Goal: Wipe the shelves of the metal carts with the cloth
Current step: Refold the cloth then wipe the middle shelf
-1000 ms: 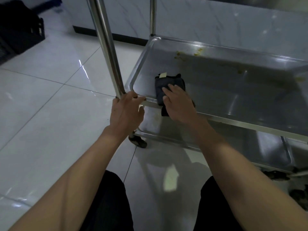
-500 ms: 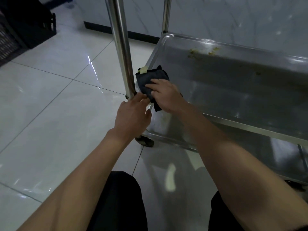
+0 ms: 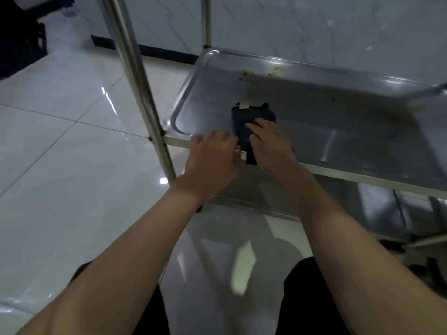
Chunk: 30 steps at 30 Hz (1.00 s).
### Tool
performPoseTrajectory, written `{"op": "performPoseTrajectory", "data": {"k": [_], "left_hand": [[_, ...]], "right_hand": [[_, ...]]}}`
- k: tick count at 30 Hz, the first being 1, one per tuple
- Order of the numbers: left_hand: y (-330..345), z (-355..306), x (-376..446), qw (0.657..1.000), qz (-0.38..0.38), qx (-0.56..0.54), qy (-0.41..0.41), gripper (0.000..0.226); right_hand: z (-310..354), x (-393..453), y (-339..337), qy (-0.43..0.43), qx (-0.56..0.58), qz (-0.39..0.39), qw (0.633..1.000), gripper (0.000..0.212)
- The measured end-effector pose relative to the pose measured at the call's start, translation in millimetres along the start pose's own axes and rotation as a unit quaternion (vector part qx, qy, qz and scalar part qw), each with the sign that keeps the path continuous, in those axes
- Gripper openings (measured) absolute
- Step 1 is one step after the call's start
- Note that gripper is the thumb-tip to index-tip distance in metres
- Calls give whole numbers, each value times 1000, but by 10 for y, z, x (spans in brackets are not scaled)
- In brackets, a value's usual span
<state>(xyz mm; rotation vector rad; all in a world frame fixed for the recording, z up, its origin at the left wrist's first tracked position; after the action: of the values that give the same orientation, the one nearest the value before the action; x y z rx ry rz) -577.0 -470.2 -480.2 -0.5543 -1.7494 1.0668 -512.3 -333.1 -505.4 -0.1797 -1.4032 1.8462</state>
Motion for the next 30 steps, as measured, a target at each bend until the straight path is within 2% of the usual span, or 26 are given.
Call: {"op": "performPoseTrajectory", "data": {"k": [6, 10, 16, 18, 22, 25, 27, 30], "left_hand": [[224, -636, 262, 996, 59, -58, 17, 17], [323, -1017, 382, 995, 52, -81, 17, 16], [453, -1193, 428, 995, 68, -70, 8, 26], [437, -1134, 386, 995, 75, -64, 17, 27], [281, -662, 451, 999, 30, -14, 20, 31], [149, -47, 507, 999, 15, 34, -30, 33], [126, 337, 496, 995, 37, 45, -77, 33], [175, 614, 416, 993, 84, 36, -75, 29]], "right_hand": [[-831, -249, -431, 86, -13, -22, 996, 44], [-1298, -433, -759, 120, -30, -52, 991, 43], [-1708, -546, -1009, 160, -47, -63, 984, 43], [-1687, -529, -985, 158, -52, -59, 984, 43], [-1638, -478, -944, 159, -63, -56, 984, 43], [-1572, -418, -878, 154, -70, -50, 984, 43], [-1446, -333, -775, 141, -54, -46, 987, 43], [-1120, -112, -497, 115, -37, -11, 993, 46]]}}
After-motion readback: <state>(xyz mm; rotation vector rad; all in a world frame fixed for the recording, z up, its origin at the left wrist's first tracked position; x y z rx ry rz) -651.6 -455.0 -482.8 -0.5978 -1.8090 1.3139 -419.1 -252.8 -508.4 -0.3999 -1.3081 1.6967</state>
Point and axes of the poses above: each hand's wrist, its own x-axis towards the middle knuckle, its own y-axis out of the palm, z = x × y, the point moved 7 cm from there along x, towards the middle knuckle, and after that the axes turned 14 degrees about -z, right-handed, at the moved point
